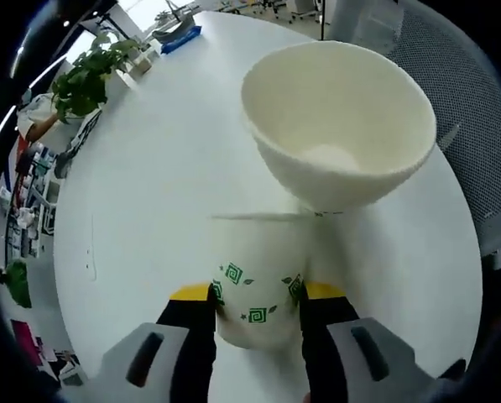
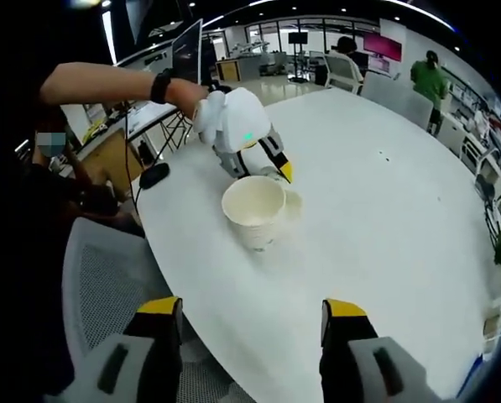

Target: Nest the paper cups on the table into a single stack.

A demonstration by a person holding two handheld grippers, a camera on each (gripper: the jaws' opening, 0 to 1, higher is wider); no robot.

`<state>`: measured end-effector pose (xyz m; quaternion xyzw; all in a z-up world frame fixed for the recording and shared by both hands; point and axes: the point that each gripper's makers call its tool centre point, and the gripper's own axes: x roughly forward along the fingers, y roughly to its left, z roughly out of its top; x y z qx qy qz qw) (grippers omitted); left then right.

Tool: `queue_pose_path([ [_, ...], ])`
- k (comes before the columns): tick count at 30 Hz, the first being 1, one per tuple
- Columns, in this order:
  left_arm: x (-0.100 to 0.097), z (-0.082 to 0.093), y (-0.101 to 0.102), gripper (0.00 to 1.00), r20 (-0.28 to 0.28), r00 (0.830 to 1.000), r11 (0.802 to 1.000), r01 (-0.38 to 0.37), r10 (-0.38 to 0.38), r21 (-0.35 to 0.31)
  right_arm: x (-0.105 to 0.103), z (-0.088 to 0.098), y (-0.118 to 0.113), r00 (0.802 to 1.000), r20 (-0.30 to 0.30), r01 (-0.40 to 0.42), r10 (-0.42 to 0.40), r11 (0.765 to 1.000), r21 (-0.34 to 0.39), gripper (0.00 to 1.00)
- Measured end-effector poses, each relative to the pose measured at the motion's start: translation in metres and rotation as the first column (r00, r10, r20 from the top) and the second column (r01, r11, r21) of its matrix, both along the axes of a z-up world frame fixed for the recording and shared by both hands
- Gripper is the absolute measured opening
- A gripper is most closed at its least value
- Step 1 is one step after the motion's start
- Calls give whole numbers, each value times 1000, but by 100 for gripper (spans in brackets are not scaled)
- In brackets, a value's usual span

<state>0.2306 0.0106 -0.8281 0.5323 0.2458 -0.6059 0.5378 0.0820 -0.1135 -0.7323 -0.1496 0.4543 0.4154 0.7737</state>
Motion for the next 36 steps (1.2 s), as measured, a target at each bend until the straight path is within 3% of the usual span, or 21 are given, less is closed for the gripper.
queue_pose_path([
  [2,-3,7,-1,37,-1,1000,1000,-14,14,-10,-2,-1,2,1000,-2,-4,4,1000,1,67],
  [10,10,-3,10,37,-14,998,998,-61,61,-31,-1,-1,7,1000,-2,-16,16,1000,5,67],
  [14,2,7,10,37,-16,997,997,-76,75,-33,1,-3,6,1000,-2,-20,20,1000,1,67],
  [18,9,-1,15,37,-20,995,995,-94,93,-42,1,-3,6,1000,-3,-20,20,1000,3,66],
  [21,2,9,16,36,-23,994,993,-111,110,-51,-1,-2,7,1000,-1,-25,25,1000,1,66],
  [27,9,8,29,36,-26,988,986,-152,150,-64,-3,3,12,999,5,-35,35,999,2,66],
  [30,7,17,34,36,-27,983,980,-181,180,-79,7,0,13,999,11,-38,37,999,10,66],
  [36,12,19,50,36,-30,973,968,-230,228,-97,13,4,20,999,20,-35,35,999,31,65],
])
